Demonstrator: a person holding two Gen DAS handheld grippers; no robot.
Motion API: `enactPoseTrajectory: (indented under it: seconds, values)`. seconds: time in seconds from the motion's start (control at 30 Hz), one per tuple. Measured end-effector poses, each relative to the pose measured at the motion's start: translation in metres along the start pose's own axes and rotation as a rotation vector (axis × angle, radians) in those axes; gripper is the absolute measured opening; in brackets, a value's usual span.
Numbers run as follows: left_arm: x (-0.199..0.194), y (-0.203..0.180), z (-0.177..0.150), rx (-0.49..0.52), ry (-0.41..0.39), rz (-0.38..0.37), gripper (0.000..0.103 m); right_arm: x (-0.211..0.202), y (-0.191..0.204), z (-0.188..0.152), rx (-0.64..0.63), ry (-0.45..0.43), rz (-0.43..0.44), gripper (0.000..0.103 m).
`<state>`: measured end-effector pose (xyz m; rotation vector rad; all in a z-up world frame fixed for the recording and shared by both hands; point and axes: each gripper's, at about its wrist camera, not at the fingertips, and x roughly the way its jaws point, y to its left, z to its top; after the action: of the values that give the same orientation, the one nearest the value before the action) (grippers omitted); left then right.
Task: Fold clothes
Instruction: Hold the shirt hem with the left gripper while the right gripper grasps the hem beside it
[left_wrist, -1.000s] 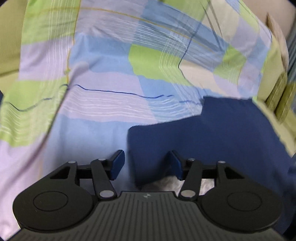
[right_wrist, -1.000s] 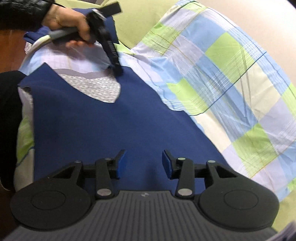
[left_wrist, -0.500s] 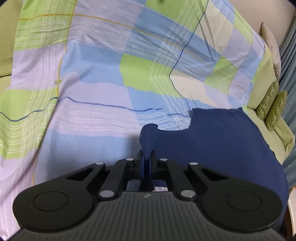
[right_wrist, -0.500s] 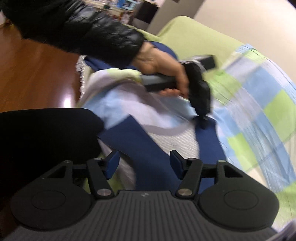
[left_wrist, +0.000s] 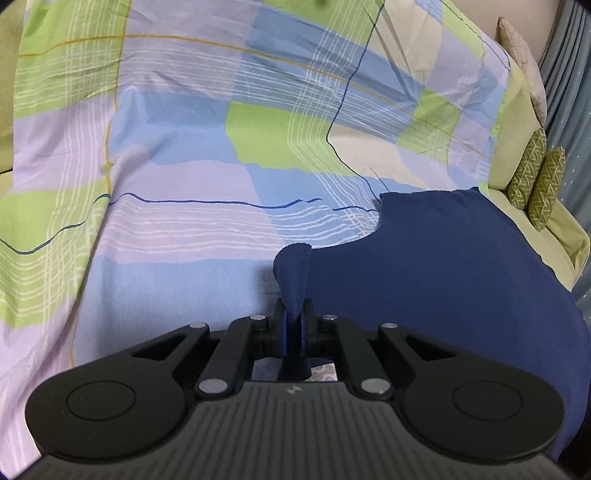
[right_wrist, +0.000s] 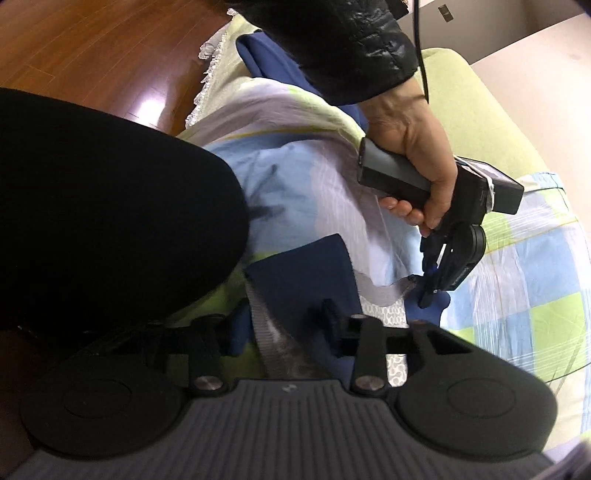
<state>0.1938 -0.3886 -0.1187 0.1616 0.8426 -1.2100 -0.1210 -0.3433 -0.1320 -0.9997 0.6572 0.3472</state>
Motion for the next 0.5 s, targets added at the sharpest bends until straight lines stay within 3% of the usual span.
enactPoseTrajectory:
  seconds: [0.2,0.33,0.5]
  values:
    - [-0.002,-0.002,-0.007,0.046,-0.011,0.052,0.015,-0.016,-0.012,0.005,0.074,-0.039,0.024,0.005]
    - [-0.001,-0.013,-0.010,0.110,0.001,0.113,0.016,-0.024,-0.026,0.005,0.163,-0.052,0.021,0.004]
    - [0.002,-0.022,-0.012,0.178,0.008,0.156,0.016,-0.024,-0.028,0.004,0.185,-0.052,0.023,0.004]
